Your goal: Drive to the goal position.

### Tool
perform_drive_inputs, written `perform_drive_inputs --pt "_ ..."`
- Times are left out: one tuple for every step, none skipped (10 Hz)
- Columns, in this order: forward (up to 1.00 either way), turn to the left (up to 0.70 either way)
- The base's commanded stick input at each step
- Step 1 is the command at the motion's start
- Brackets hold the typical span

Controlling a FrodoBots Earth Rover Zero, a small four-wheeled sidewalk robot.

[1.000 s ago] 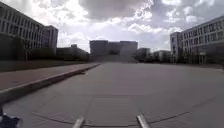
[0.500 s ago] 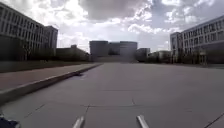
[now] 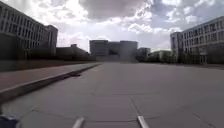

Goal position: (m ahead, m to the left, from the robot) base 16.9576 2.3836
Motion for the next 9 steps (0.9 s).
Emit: perform_drive_inputs --pt "0.7 0.0" --pt "0.7 0.0" --pt "0.7 0.0" --pt "0.7 0.0" --pt "0.7 0.0" --pt "0.7 0.0" --pt "0.7 0.0" --pt "0.7 0.0" --pt "0.7 0.0"
